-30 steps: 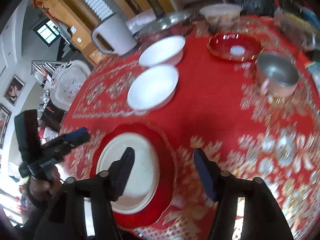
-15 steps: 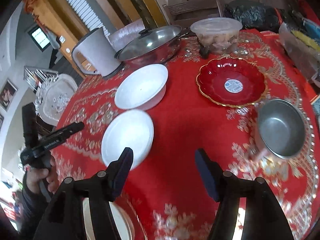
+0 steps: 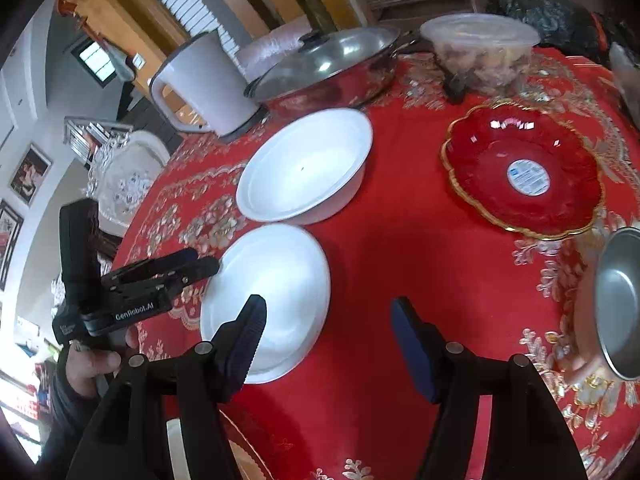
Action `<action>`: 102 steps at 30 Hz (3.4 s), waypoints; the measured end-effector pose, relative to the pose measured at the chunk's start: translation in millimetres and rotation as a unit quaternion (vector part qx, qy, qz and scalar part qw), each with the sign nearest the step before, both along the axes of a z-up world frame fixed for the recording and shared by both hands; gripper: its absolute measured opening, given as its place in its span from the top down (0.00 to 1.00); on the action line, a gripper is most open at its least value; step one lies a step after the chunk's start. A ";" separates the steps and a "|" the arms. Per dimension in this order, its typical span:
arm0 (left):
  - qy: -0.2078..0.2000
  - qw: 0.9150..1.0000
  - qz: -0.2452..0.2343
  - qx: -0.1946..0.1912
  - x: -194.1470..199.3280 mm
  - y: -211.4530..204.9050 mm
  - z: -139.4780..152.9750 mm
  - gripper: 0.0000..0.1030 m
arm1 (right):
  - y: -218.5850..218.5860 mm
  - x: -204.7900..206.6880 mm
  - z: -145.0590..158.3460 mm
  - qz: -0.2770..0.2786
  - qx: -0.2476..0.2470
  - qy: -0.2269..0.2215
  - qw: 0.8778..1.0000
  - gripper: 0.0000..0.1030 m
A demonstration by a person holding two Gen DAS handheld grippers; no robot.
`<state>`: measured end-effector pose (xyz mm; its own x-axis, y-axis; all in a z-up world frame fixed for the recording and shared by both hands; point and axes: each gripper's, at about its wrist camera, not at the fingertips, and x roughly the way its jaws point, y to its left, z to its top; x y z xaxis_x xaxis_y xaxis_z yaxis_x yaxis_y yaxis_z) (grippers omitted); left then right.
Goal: Organize plates and bowls
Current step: 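Grasp the rim of the white plate with the left tool, then lower the white plate onto the stack with the left tool while the right tool holds the red plate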
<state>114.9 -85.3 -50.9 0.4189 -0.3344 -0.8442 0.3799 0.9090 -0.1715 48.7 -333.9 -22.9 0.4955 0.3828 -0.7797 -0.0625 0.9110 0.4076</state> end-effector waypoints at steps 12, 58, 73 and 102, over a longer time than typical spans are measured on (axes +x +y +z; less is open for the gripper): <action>0.016 1.000 -0.013 0.004 -6.6 -3.6 -11.6 0.41 | 22.2 5.3 -19.9 0.024 -0.013 0.024 0.999 0.65; 0.002 0.999 -0.041 -0.009 -42.8 -17.1 43.6 0.89 | 30.8 -34.8 33.8 0.004 -0.027 -0.002 1.000 0.83; -0.031 0.998 -0.051 -0.012 -94.1 3.2 71.4 0.88 | 55.2 -94.0 78.3 0.031 -0.036 -0.036 0.998 0.82; -0.027 0.996 -0.085 -0.010 -163.3 12.8 53.7 0.87 | 55.1 -159.1 52.8 0.052 -0.016 -0.014 0.998 0.80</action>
<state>-48.4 -72.5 2.8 0.3983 -0.4217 -0.8146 0.5377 0.8268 -0.1651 -110.4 -278.7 29.9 0.4767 0.4083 -0.7785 -0.1691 0.9116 0.3746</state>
